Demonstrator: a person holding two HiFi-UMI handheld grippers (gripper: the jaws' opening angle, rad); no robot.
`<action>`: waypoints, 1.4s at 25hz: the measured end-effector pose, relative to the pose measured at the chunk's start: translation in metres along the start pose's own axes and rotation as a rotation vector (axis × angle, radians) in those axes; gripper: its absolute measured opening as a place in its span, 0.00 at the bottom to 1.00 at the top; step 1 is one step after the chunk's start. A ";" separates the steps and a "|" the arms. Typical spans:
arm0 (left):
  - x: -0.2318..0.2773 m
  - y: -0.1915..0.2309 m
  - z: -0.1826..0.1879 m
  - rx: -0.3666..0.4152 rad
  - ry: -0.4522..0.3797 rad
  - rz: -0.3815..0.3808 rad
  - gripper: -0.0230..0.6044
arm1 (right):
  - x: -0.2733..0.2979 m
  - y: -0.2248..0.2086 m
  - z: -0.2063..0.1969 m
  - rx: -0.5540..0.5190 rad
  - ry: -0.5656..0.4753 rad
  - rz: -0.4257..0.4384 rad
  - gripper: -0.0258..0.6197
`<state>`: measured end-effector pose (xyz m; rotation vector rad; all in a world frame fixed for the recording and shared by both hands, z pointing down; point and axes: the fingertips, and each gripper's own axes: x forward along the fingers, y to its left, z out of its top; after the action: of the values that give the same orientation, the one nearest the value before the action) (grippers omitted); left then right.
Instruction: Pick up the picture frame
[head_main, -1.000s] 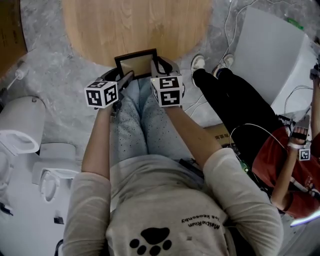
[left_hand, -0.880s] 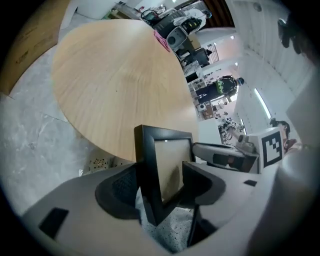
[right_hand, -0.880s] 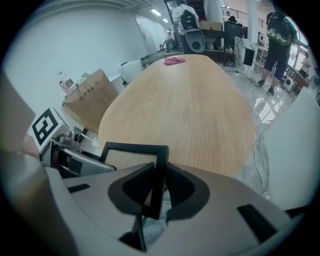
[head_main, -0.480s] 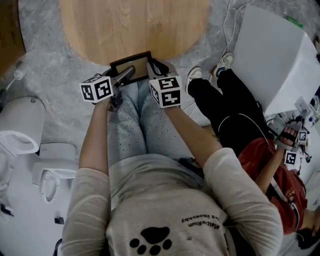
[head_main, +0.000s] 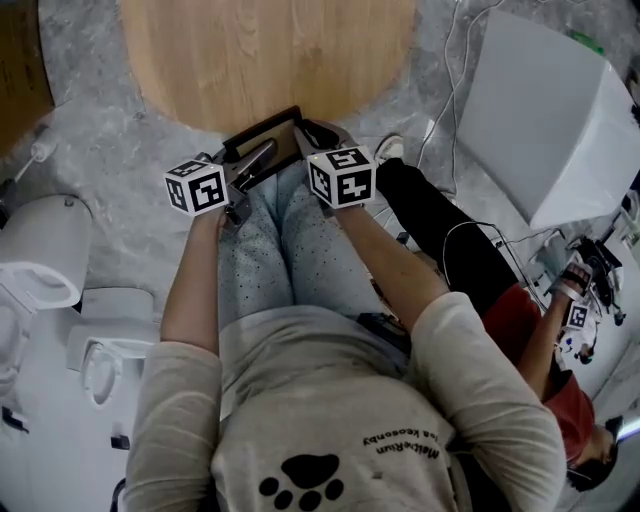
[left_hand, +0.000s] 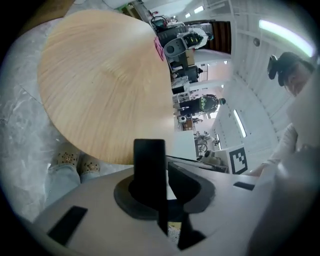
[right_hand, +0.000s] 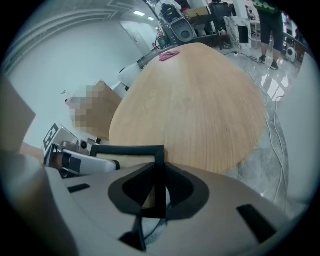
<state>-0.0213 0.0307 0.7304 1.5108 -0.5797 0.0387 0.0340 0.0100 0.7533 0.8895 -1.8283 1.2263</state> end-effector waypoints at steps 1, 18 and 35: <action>0.002 -0.002 -0.001 0.019 0.011 0.014 0.13 | -0.001 -0.001 -0.001 0.012 -0.001 0.002 0.15; -0.006 -0.056 0.041 0.162 0.007 0.179 0.06 | -0.050 0.009 0.069 -0.038 -0.101 -0.036 0.15; -0.057 -0.187 0.140 0.436 -0.166 0.269 0.06 | -0.206 0.045 0.202 -0.070 -0.389 -0.077 0.13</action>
<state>-0.0478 -0.0984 0.5296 1.8576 -0.9515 0.2637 0.0532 -0.1390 0.5032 1.2122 -2.1014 0.9831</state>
